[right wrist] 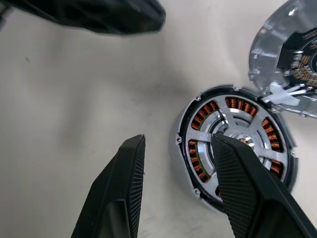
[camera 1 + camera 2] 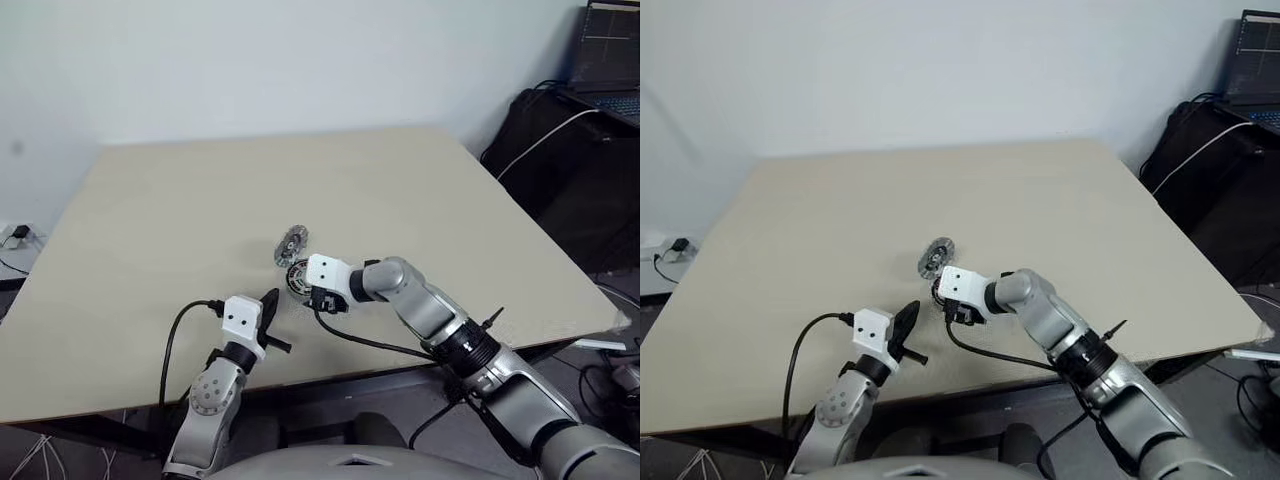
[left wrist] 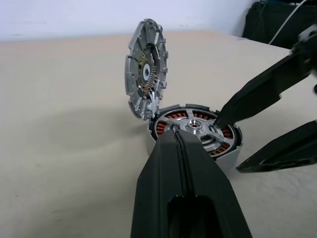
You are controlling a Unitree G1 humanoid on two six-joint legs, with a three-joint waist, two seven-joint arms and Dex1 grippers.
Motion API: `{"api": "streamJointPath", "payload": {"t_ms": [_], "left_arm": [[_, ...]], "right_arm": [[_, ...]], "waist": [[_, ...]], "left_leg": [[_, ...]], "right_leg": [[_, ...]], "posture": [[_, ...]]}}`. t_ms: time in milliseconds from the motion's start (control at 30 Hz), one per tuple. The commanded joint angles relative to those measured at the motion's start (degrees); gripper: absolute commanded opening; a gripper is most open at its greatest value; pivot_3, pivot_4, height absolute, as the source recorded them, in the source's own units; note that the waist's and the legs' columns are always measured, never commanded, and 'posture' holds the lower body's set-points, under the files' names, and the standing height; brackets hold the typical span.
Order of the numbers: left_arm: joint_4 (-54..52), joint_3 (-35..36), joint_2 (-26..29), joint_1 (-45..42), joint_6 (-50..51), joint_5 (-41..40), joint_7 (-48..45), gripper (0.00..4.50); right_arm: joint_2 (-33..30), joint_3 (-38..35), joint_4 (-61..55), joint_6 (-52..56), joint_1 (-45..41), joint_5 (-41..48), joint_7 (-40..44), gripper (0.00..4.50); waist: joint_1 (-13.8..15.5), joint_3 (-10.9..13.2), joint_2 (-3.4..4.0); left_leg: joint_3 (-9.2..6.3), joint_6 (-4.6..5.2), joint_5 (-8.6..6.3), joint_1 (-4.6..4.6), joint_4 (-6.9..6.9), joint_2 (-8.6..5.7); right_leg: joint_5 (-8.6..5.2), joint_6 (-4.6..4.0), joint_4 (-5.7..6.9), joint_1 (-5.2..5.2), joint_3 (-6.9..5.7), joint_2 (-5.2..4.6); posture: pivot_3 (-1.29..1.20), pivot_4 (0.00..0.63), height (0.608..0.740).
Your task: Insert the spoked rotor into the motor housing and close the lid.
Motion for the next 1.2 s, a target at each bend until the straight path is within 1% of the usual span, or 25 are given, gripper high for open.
{"api": "streamJointPath", "payload": {"t_ms": [33,200,333,433,600,767,900,967,1067,1200], "left_arm": [[-0.59,0.24,-0.51,-0.27,-1.82,0.0,0.17,0.0],[-0.7,0.3,-0.59,-0.04,-2.56,0.08,0.39,0.0],[-0.63,0.23,-0.4,0.2,-3.49,0.28,0.3,0.0],[-0.43,0.0,0.23,0.25,-4.05,1.09,0.13,0.0],[-0.02,-0.31,1.27,0.7,-4.81,2.51,-0.03,0.0],[0.2,-0.1,1.59,1.26,-5.28,2.6,-0.25,0.0],[0.26,0.04,1.68,1.52,-5.49,2.46,-0.16,0.0],[0.31,0.0,1.66,1.79,-5.69,2.49,-0.1,0.0],[0.73,-0.03,1.57,2.58,-6.56,2.59,0.06,0.0],[2.15,-0.19,1.68,3.55,-8.66,3.62,0.63,0.0]], "right_arm": [[0.92,0.4,3.25,-2.2,-2.47,-1.62,0.77,2.26],[1.58,0.57,8.0,-3.75,-3.87,-3.28,1.4,2.26],[0.97,1.41,9.63,-4.63,-4.12,-4.78,3.15,2.26],[0.99,1.6,10.5,-5.03,-4.22,-5.85,3.3,1.7],[1.5,0.94,10.83,-5.43,-4.12,-6.49,3.46,0.04],[1.82,-0.18,10.83,-5.1,-4.1,-6.27,2.57,0.04],[1.2,-2.5,7.13,-1.63,-2.73,-4.4,2.98,0.04],[0.91,-4.6,3.4,2.17,-1.27,-2.83,3.04,0.04],[-0.43,-8.07,-5.41,10.17,2.0,-0.39,3.13,0.04],[-2.36,-11.18,-17.12,21.11,6.53,2.06,1.72,0.04]], "waist": [[0.03,0.0,0.0],[-0.04,0.0,0.01],[-0.06,-0.02,0.03],[-0.06,-0.05,0.05],[-0.07,-0.12,0.08],[-0.06,-0.13,0.08],[0.04,-0.13,0.08],[0.27,-0.13,0.08],[0.65,-0.12,0.08],[1.28,-0.12,0.09]], "left_leg": [[0.0,0.0,0.0,0.0,-0.01,0.0],[-0.01,-0.01,-0.01,0.0,-0.01,0.0],[-0.01,-0.02,-0.01,0.0,-0.01,0.0],[-0.02,-0.02,-0.01,0.0,-0.01,0.01],[-0.03,-0.04,-0.03,0.0,-0.02,0.01],[-0.03,-0.07,-0.03,0.0,-0.01,0.01],[-0.03,-0.23,-0.11,0.0,-0.01,0.01],[-0.04,-0.18,-0.09,-0.01,-0.01,-0.01],[-0.04,-0.05,-0.04,-0.12,-0.02,-0.01],[-0.05,-0.15,-0.11,-0.29,-0.05,0.0]], "right_leg": [[0.0,0.0,0.0,0.0,0.01,0.0],[0.0,-0.01,0.0,-0.02,0.01,-0.02],[0.01,-0.03,0.0,-0.02,0.02,-0.06],[0.02,-0.04,0.01,-0.03,0.02,-0.08],[0.02,-0.04,0.02,-0.03,0.02,-0.21],[0.05,-0.08,0.03,-0.03,0.01,-0.33],[0.07,-0.09,0.04,-0.03,-0.01,-0.34],[0.07,-0.09,0.03,-0.03,-0.02,-0.32],[0.06,-0.09,-0.02,-0.13,-0.02,-0.36],[0.05,-0.11,-0.04,-0.34,-0.02,-0.44]], "posture": [[0.0,0.0,0.74],[0.0,0.0,0.74],[0.0,0.0,0.74],[0.0,0.0,0.74],[0.0,0.0,0.74],[0.0,0.0,0.74],[0.0,0.0,0.74],[0.0,0.0,0.74],[0.0,0.0,0.74],[0.0,0.0,0.74]]}}
